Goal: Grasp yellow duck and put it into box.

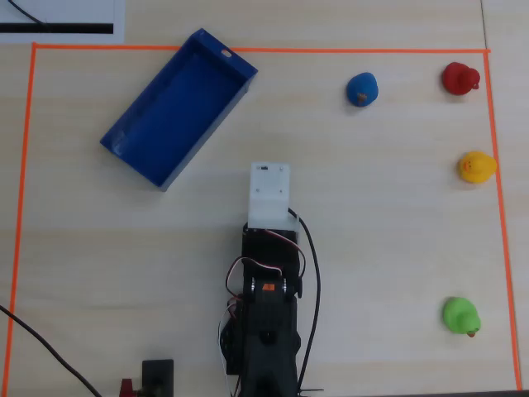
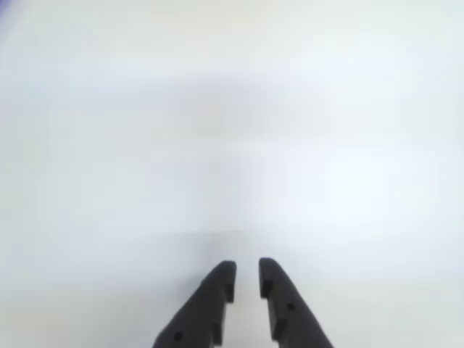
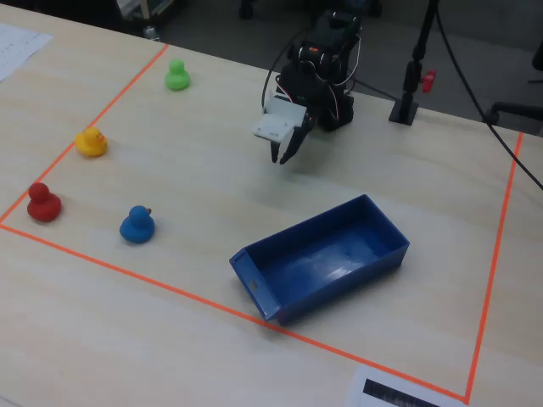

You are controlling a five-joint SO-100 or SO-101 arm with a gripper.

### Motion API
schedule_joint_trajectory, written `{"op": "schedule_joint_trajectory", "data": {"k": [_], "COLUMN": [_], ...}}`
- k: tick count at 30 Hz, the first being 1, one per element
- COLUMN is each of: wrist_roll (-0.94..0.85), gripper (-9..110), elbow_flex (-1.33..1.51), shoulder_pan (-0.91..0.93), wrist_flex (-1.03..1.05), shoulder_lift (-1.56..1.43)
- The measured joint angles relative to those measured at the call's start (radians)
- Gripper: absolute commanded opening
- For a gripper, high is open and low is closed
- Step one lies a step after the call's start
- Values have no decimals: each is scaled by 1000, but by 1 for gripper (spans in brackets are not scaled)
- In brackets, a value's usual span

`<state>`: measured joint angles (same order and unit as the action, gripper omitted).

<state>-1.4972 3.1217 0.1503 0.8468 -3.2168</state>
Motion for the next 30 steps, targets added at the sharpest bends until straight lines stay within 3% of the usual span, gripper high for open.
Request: {"op": "schedule_joint_trajectory", "data": {"k": [6,16,21,30], "wrist_roll": [97,207,249,247], "gripper": [0,0,0,0], "elbow_flex": [-94,-680,-953,-973], "shoulder_pan": [94,380,557,787], "wrist_flex": [-431,-664,-900,-1396], "shoulder_lift": [204,833,1187,1542]}}
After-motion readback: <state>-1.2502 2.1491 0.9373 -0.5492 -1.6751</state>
